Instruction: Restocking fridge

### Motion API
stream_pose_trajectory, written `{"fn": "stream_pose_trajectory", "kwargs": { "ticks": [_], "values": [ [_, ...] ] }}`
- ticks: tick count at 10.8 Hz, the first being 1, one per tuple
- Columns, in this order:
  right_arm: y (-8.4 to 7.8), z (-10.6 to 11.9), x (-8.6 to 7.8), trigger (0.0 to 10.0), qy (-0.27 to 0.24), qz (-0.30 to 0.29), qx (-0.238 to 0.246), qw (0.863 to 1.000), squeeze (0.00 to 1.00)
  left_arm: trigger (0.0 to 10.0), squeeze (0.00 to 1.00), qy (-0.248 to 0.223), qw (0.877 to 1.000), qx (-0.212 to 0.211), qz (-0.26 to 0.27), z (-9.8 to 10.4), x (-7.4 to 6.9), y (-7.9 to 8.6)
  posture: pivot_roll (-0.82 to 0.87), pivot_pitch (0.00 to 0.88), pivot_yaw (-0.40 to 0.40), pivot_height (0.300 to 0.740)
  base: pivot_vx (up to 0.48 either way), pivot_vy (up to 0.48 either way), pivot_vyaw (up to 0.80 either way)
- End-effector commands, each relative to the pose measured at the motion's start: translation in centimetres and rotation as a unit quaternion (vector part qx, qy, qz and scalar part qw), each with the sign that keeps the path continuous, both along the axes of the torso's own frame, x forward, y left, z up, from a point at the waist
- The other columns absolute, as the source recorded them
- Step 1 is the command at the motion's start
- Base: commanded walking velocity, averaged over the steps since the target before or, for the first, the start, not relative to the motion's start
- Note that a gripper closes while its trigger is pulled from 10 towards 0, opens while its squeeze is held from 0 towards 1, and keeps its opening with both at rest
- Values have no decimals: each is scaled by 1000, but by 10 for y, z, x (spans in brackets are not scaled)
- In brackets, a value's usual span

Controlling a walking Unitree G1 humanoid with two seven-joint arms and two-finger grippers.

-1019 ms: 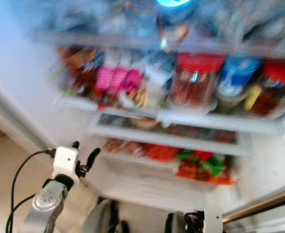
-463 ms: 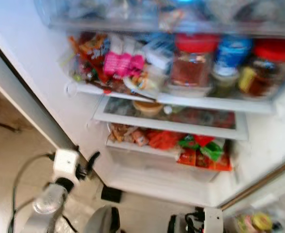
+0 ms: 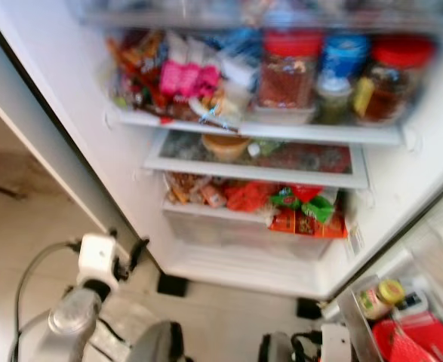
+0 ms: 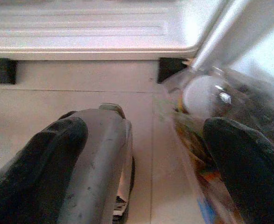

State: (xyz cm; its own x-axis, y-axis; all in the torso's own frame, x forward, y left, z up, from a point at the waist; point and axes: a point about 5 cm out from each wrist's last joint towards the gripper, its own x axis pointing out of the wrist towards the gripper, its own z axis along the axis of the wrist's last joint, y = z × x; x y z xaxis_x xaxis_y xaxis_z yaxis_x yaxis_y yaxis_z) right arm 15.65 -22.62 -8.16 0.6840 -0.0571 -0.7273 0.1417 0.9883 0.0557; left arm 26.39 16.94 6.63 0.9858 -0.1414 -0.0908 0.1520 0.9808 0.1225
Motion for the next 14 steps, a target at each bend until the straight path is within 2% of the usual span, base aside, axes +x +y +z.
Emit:
{"fn": "stream_pose_trajectory", "kwargs": {
  "ticks": [1,3,6,11,14],
  "values": [
    [13,-21,-44,10000,96,-2,19,995,0,10000,0,16,1000,0,11,-9,-3,7,-10,164,57,635,-300,0,0],
    [24,-22,-38,10000,94,2,24,995,0,10000,0,47,998,-1,31,-25,-9,16,-8,165,57,635,-298,0,0],
    [30,-22,-35,10000,91,5,27,995,0,10000,0,98,994,-5,52,-52,-16,28,-10,166,54,635,-299,0,0],
    [18,-23,-47,10000,97,0,23,995,0,10000,0,162,984,-13,65,-82,-25,31,-10,174,50,635,-296,0,0],
    [16,-23,-49,10000,98,-1,23,995,0,10000,0,182,981,-5,62,-89,-29,33,-11,176,51,635,-262,0,0]
  ]
}}
